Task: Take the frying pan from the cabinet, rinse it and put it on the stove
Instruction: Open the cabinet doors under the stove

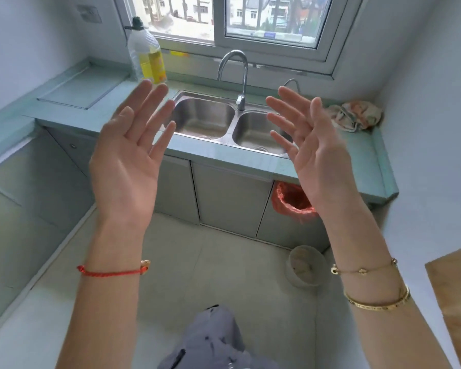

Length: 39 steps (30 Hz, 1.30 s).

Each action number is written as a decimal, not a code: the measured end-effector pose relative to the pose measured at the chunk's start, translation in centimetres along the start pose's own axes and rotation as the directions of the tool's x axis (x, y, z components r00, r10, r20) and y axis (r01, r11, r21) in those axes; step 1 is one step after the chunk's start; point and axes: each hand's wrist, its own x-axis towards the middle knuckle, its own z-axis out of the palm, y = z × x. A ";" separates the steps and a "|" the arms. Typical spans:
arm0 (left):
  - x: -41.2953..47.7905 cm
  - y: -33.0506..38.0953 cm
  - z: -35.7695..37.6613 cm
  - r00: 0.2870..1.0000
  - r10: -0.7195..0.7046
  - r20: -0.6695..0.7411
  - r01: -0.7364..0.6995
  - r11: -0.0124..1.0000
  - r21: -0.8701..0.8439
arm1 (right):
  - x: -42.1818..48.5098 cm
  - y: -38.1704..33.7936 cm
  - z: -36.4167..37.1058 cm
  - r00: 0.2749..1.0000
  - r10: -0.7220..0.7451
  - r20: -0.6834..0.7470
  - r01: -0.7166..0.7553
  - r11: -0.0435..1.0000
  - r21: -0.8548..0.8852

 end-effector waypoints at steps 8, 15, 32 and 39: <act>0.9 -0.1 -1.6 0.963 0.111 -0.244 -0.094 0.992 0.080 | 5.7 2.9 2.7 0.964 0.063 0.260 -0.077 0.996 0.046; 4.1 0.4 -3.3 0.912 0.204 -0.356 -0.168 0.977 0.130 | 11.7 5.3 6.4 0.900 0.084 0.427 -0.127 0.989 0.072; 3.0 3.1 -4.5 0.721 0.447 -0.529 -0.278 0.887 0.369 | 17.4 7.7 13.5 0.708 0.099 0.699 -0.273 0.951 0.142; 0.0 1.1 -2.4 0.584 0.516 -0.627 -0.291 0.854 0.431 | 17.0 8.2 12.7 0.606 0.130 0.784 -0.310 0.947 0.082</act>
